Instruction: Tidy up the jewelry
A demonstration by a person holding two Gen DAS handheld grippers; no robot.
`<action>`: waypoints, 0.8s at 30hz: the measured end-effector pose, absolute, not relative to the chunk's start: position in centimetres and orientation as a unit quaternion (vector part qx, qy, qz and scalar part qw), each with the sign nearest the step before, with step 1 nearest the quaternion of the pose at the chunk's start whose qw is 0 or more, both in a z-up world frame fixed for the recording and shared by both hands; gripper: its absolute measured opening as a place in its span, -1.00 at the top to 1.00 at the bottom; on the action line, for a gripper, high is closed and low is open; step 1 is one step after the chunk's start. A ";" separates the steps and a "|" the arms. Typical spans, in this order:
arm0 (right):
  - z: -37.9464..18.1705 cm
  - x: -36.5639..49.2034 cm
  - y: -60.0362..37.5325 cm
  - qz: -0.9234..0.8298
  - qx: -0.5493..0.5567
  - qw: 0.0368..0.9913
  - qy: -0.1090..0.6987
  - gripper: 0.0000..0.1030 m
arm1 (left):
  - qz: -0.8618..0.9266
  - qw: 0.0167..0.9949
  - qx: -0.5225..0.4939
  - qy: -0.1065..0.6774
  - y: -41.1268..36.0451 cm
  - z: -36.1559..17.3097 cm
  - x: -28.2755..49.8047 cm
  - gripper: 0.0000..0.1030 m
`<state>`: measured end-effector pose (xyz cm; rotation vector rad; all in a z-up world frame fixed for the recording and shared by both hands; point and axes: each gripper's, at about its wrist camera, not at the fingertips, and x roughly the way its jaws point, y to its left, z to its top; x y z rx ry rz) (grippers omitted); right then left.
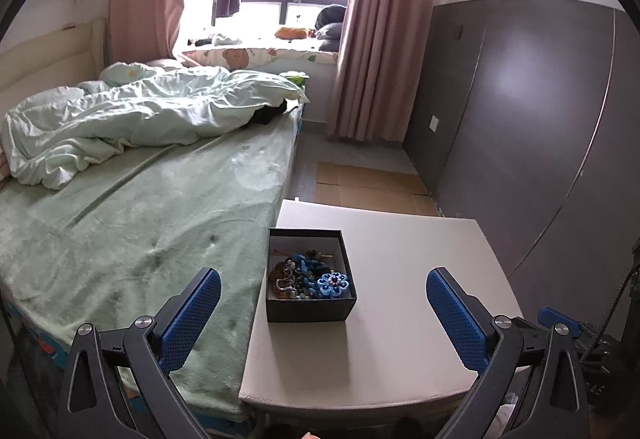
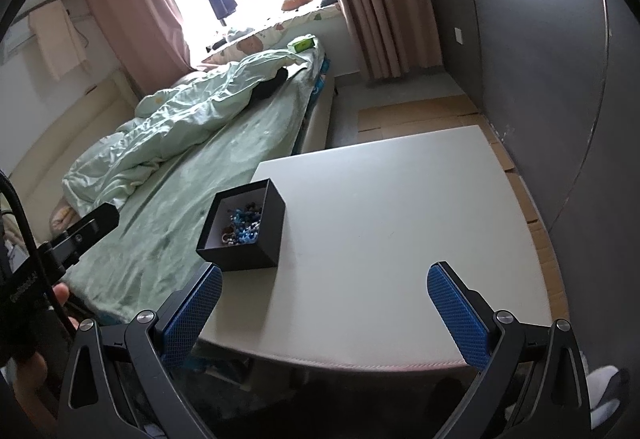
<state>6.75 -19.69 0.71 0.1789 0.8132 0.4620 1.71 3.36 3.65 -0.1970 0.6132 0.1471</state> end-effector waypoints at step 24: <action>1.6 6.0 -20.8 0.221 0.098 0.898 0.366 -0.99 | 0.069 0.947 -0.094 0.299 2.7 3.6 1.8 -0.99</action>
